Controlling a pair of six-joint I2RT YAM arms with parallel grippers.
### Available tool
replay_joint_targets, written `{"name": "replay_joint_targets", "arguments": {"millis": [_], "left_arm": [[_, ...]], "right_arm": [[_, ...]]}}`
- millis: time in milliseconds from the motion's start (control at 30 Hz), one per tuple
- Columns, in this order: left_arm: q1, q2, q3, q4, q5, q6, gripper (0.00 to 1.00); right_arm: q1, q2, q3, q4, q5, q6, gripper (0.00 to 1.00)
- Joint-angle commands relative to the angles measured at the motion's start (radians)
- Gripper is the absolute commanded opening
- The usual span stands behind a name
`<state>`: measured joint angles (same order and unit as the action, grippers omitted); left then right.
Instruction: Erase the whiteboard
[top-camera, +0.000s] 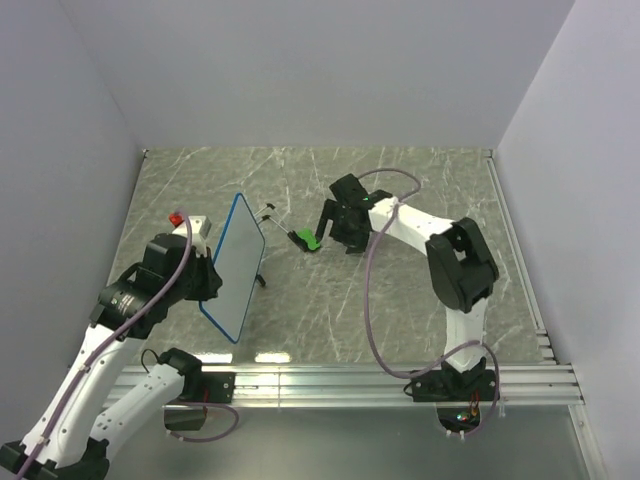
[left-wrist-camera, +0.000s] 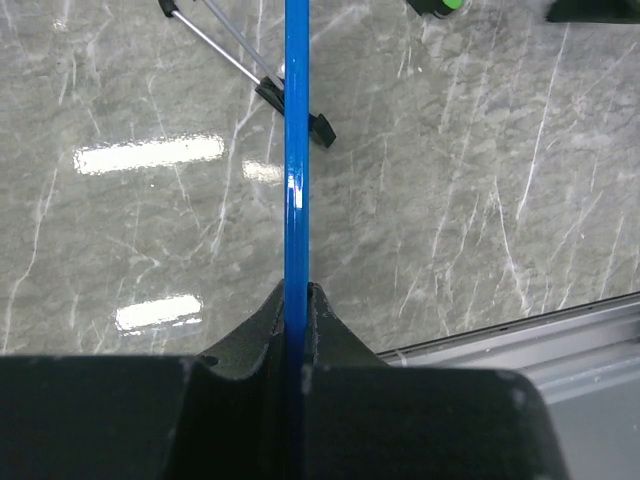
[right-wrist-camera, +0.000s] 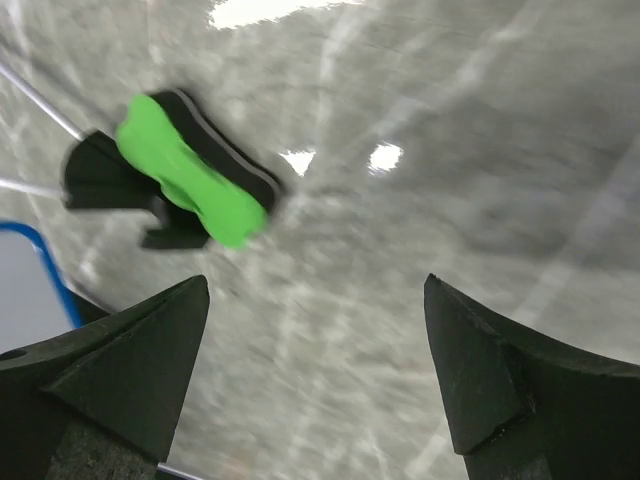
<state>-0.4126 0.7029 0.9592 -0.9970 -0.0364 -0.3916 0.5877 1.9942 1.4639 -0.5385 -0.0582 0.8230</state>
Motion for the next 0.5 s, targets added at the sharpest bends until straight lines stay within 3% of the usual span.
{"name": "replay_joint_targets", "arguments": {"millis": [0, 233, 467], "left_arm": [[0.003, -0.025, 0.015, 0.087, -0.025, -0.021, 0.0], [0.003, 0.004, 0.052, 0.078, -0.099, -0.046, 0.0], [0.003, 0.038, 0.141, 0.27, 0.2, 0.132, 0.01]], "right_arm": [[-0.012, -0.107, -0.037, -0.037, 0.057, -0.105, 0.95], [-0.014, -0.187, 0.006, -0.094, 0.057, -0.156, 0.95], [-0.014, -0.262, 0.082, -0.126, 0.057, -0.209, 0.95]]}}
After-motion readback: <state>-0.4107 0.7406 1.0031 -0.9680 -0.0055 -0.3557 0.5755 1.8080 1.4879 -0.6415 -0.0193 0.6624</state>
